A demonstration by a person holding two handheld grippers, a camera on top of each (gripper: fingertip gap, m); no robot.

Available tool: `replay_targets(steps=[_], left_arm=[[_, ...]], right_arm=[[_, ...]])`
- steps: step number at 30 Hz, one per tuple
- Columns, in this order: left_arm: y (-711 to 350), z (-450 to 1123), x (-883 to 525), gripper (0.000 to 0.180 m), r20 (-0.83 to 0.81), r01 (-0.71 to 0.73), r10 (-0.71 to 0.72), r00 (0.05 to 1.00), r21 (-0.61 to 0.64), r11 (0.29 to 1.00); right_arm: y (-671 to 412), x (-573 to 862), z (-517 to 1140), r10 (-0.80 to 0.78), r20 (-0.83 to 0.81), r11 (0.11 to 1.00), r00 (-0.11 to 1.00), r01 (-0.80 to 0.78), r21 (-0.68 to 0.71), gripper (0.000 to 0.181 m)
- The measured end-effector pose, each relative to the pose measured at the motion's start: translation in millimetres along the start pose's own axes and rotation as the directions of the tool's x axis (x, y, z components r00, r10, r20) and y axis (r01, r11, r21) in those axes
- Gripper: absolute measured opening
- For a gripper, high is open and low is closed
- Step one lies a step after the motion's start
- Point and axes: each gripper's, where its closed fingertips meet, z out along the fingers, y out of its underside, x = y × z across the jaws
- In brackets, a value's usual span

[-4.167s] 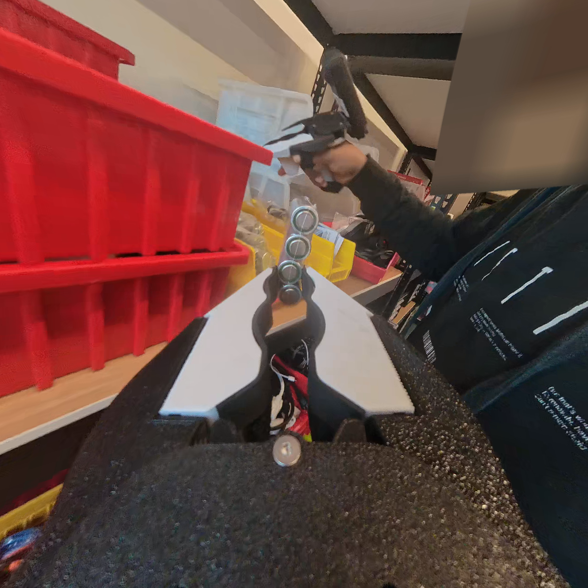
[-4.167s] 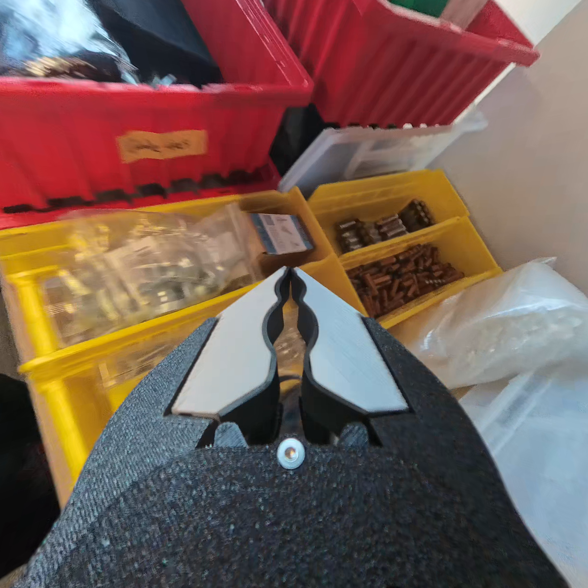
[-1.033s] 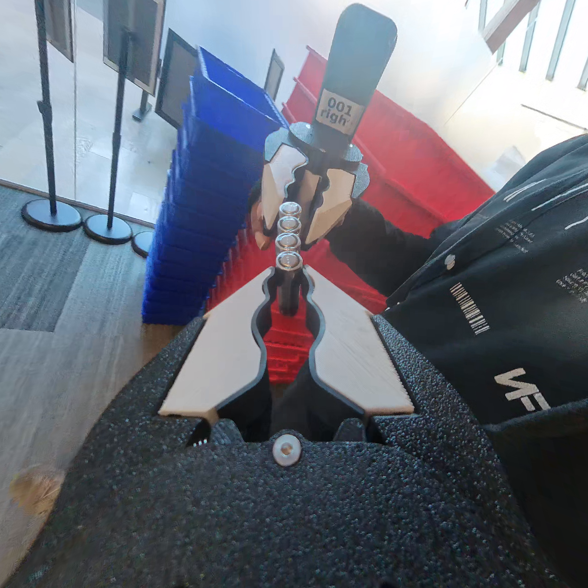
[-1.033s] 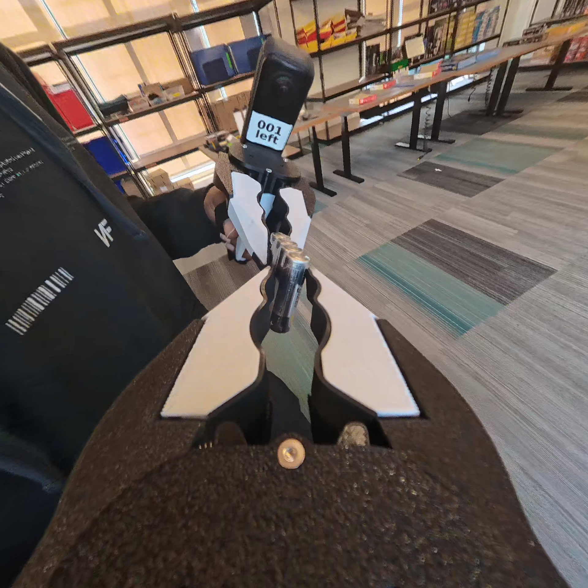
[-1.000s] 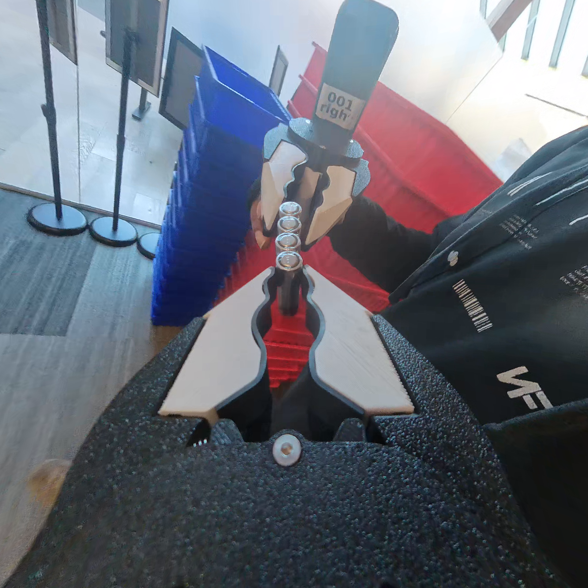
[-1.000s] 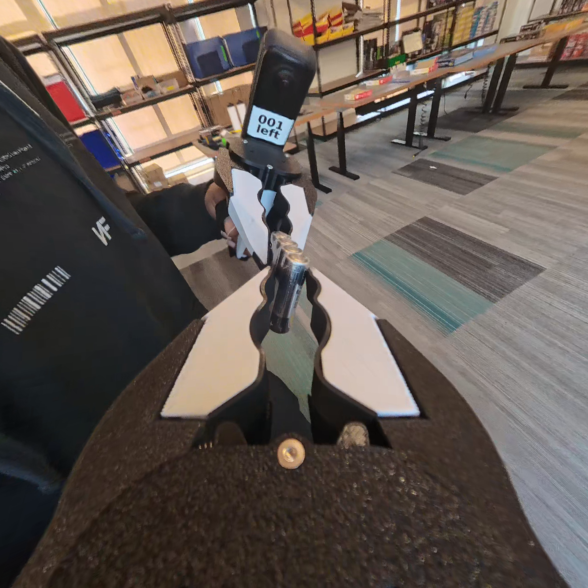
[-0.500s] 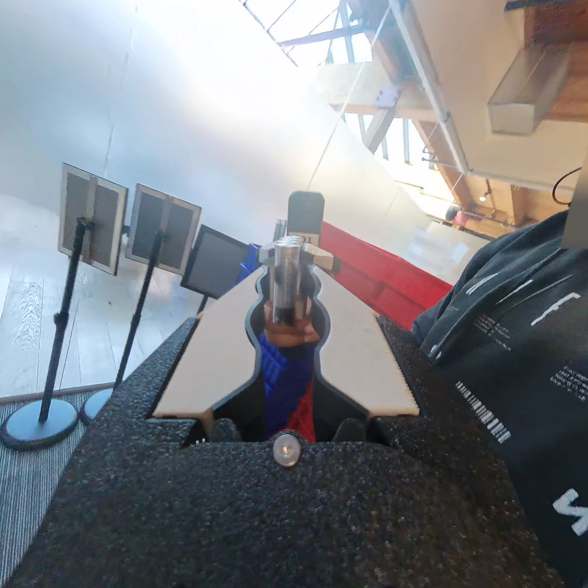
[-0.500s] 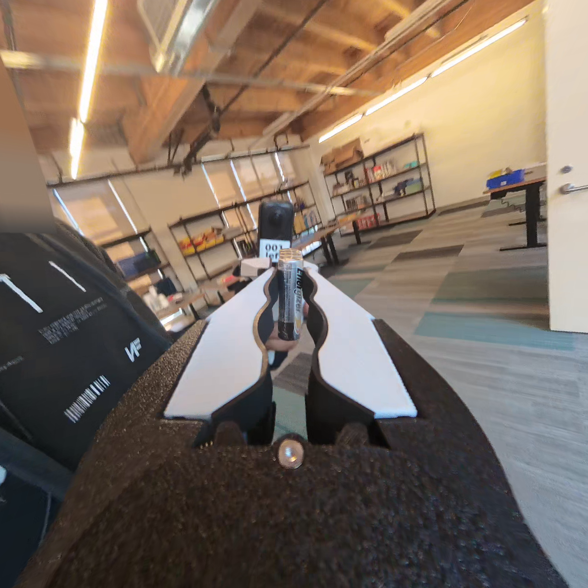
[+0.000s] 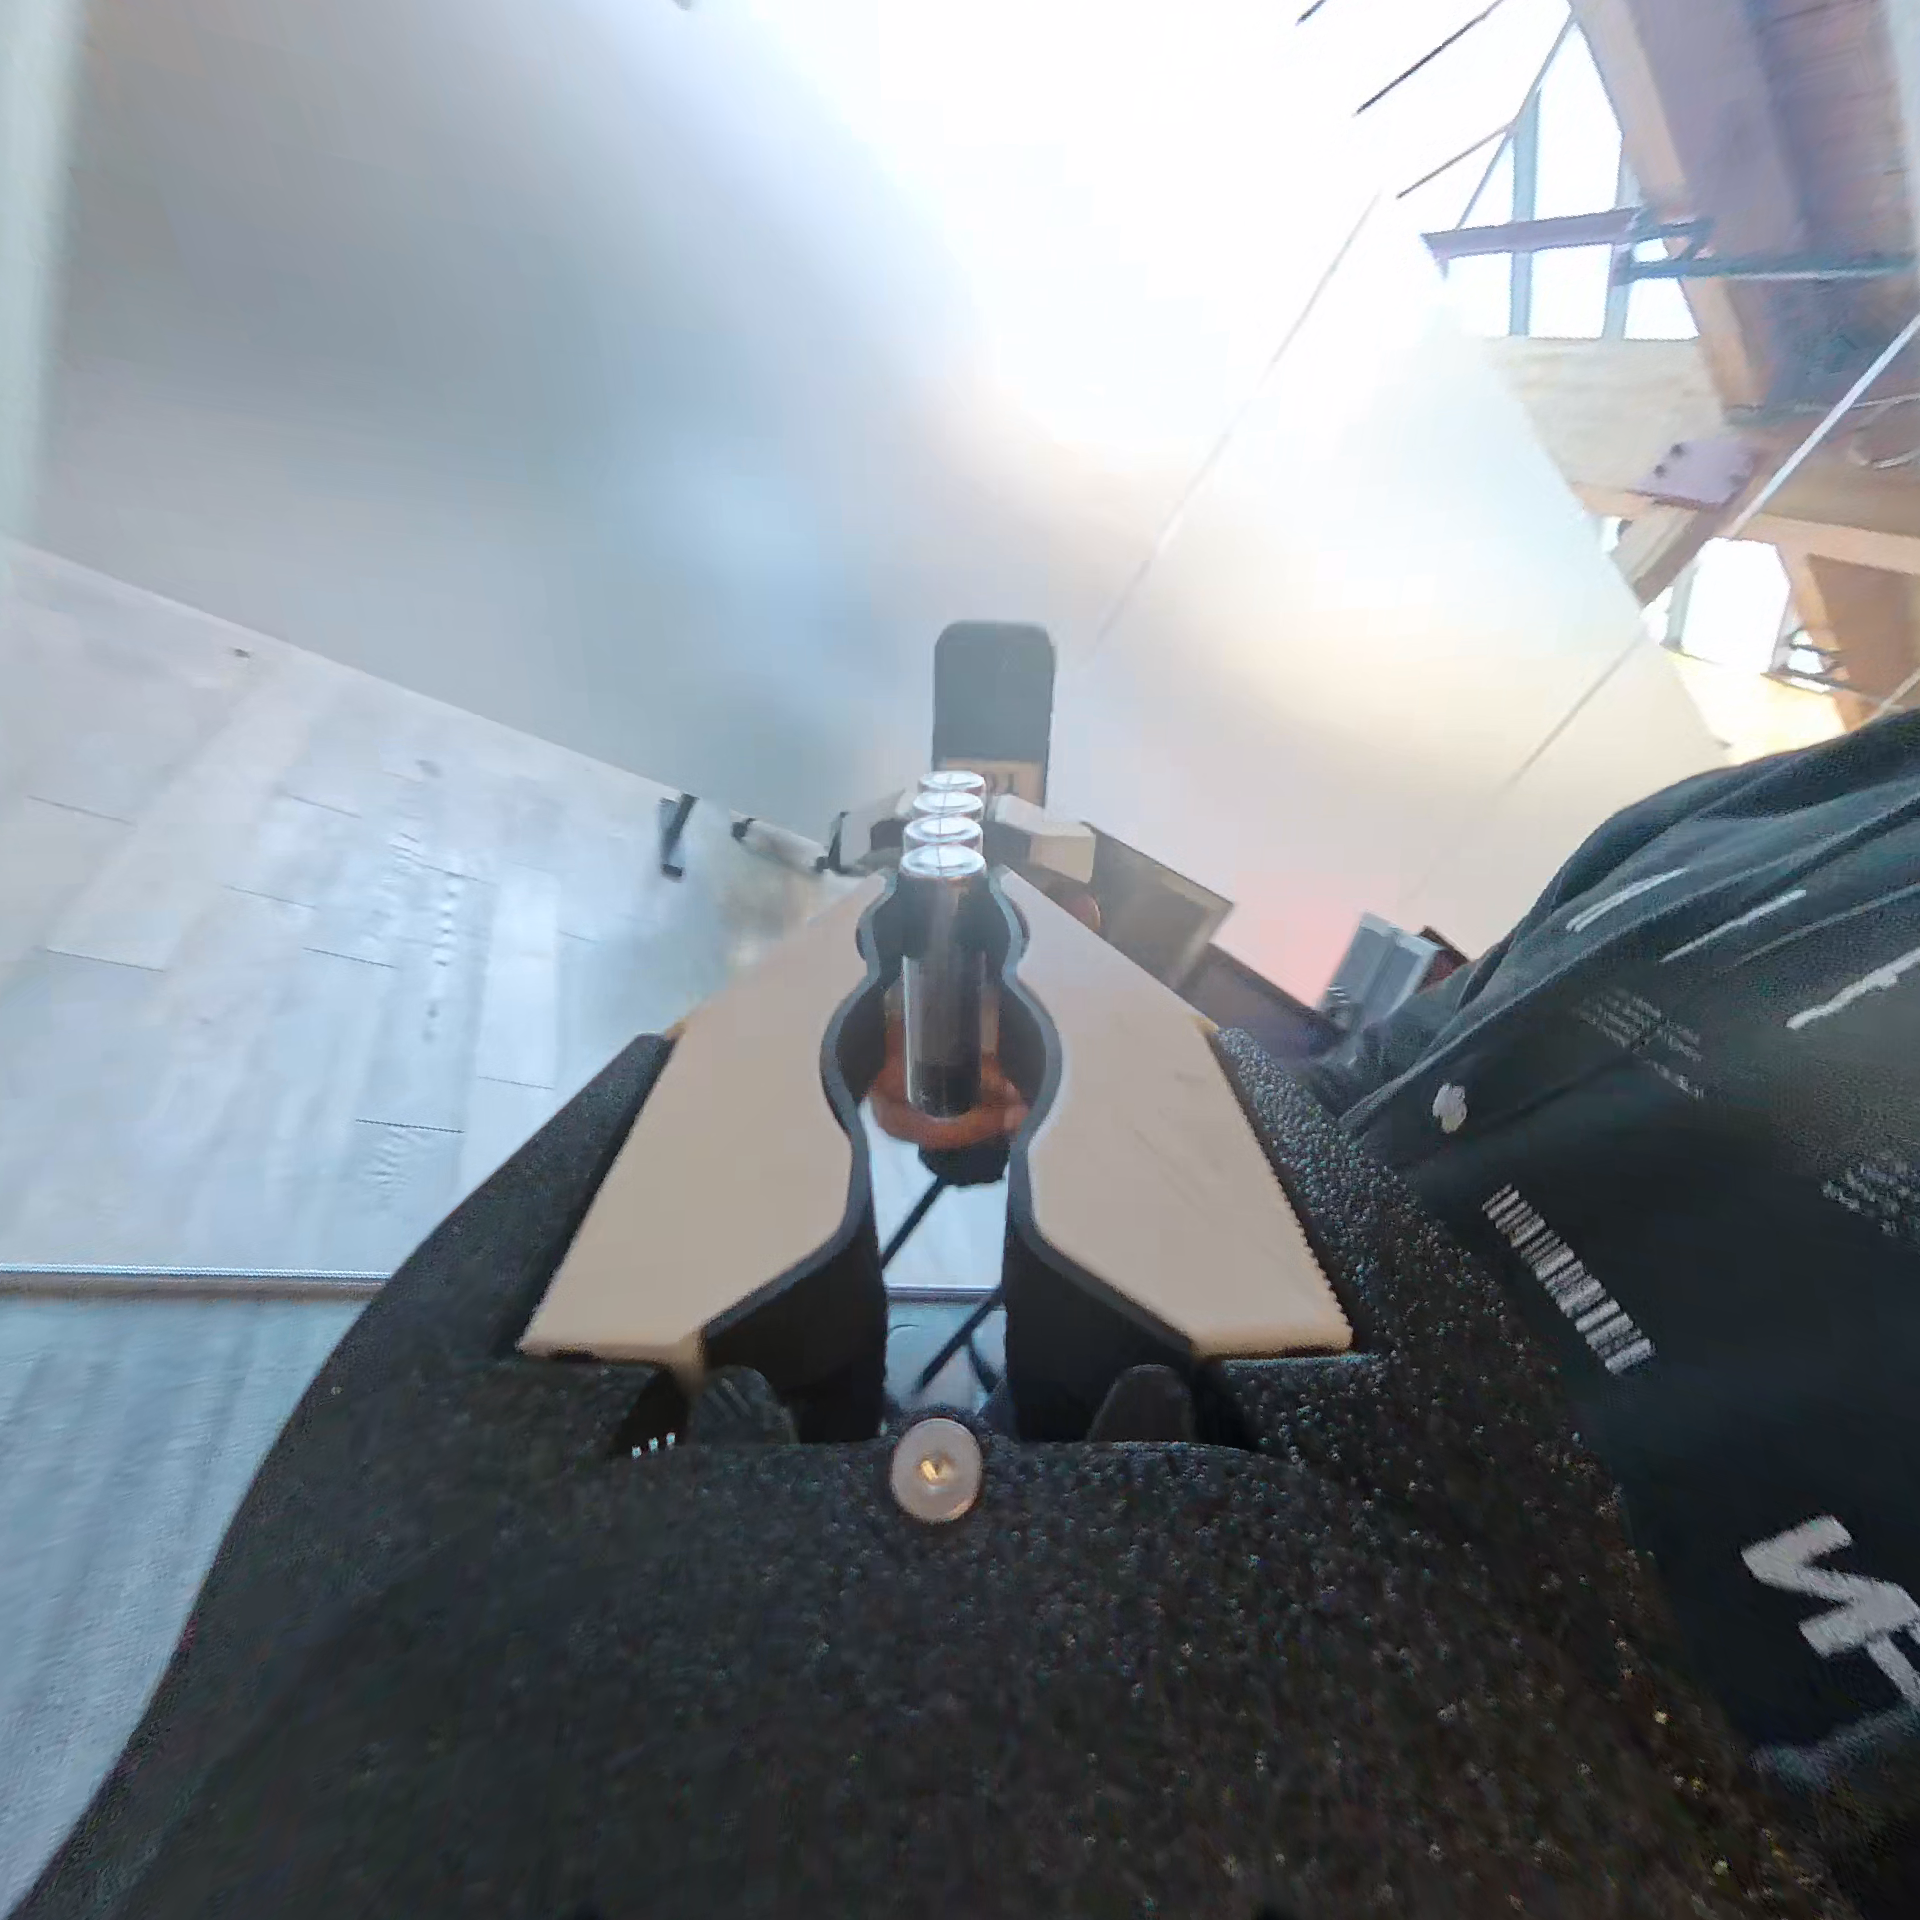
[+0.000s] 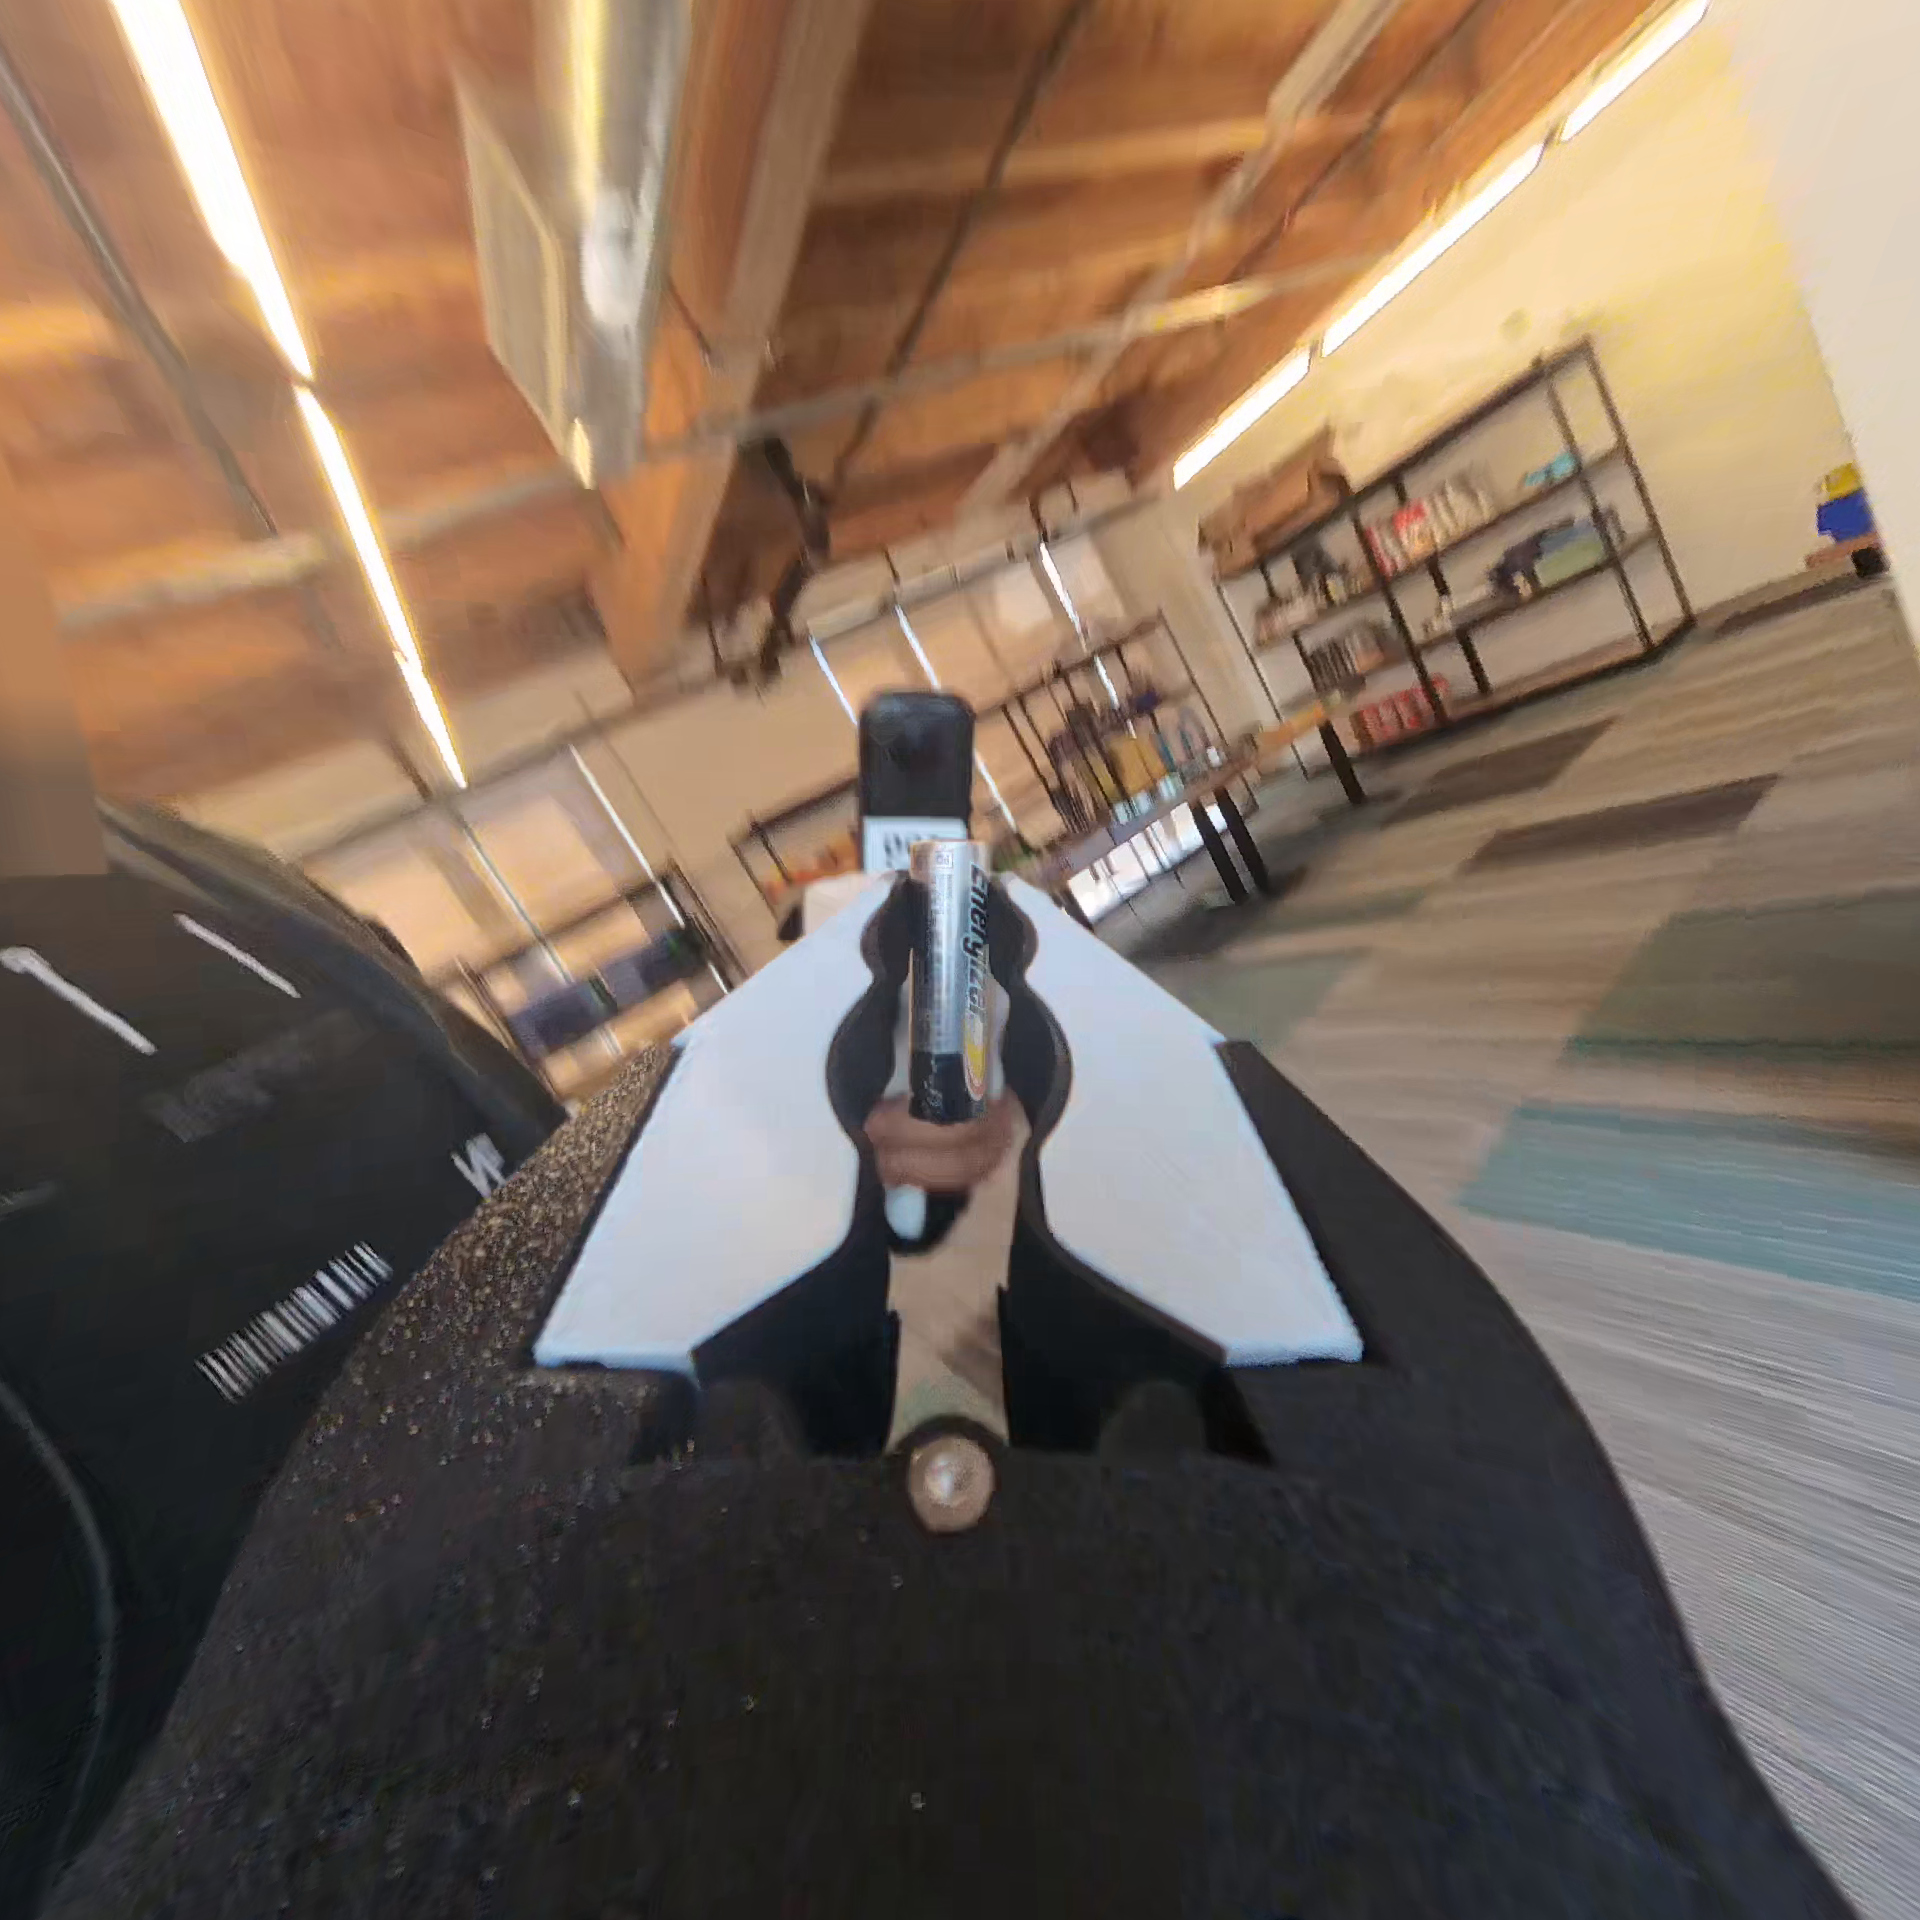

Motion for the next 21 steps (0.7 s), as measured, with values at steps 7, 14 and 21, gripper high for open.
replay_targets(steps=[7, 14, 21], left_arm=[[-81.3, 14.2, -270.0, 0.013, -0.004, -0.116, 0.117, 0.993, -0.19, 0.975], [-238.3, 93.8, -482.8, 0.013, -0.198, -0.18, 0.119, 0.973, -0.328, 0.928], [-364.0, 194.8, -699.2, 0.028, -0.162, -0.207, 0.17, 0.972, -0.241, 0.948]], right_arm=[[-43.4, 272.8, 52.5, -0.287, -0.005, 0.859, 0.958, 0.255, -0.444, 0.017], [-192.4, 500.4, 93.4, -0.331, -0.109, 0.85, 0.937, 0.246, -0.467, 0.014], [-349.3, 725.8, 88.0, -0.33, -0.118, 0.912, 0.937, 0.284, -0.296, 0.013]])
